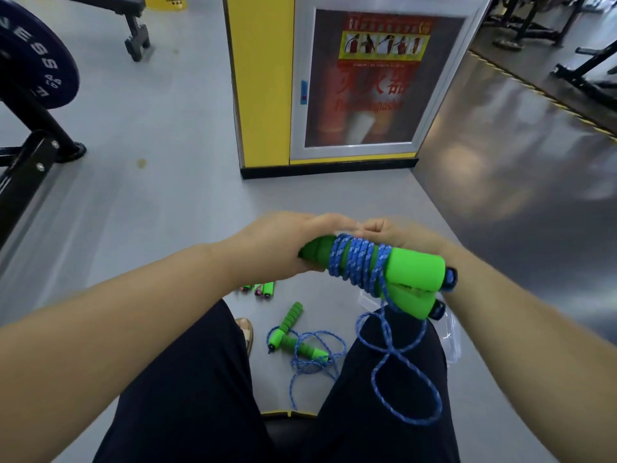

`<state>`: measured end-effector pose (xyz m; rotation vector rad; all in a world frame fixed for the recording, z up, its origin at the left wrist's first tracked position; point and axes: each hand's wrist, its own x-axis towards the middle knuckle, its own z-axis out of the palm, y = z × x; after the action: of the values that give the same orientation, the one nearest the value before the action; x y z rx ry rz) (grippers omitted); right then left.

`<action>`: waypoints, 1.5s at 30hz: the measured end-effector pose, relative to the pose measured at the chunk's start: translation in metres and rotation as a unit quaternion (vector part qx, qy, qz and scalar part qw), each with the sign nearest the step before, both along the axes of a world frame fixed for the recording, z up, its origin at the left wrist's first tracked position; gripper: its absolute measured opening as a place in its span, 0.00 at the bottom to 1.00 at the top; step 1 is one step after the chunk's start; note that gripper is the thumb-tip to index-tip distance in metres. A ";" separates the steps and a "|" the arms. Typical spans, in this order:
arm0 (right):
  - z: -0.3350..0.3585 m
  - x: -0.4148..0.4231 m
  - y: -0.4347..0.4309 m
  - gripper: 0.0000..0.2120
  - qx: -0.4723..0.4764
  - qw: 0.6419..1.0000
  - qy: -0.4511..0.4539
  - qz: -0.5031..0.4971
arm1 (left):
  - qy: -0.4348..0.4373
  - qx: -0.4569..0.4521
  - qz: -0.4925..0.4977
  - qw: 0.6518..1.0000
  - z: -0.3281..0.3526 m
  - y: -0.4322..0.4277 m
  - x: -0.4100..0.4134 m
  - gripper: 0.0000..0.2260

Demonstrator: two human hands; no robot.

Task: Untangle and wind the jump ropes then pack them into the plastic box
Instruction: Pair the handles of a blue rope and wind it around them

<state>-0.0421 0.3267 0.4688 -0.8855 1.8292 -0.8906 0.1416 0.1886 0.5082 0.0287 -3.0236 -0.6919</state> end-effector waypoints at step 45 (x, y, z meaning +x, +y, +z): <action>0.076 0.004 0.015 0.03 -0.041 0.956 0.246 0.152 | -0.065 -0.113 -0.026 0.991 -0.005 0.035 -0.021 0.18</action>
<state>-0.0379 0.3417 0.5452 -1.5006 1.9973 -0.5826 0.1209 0.2237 0.5031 -0.0127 -3.2182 -0.3602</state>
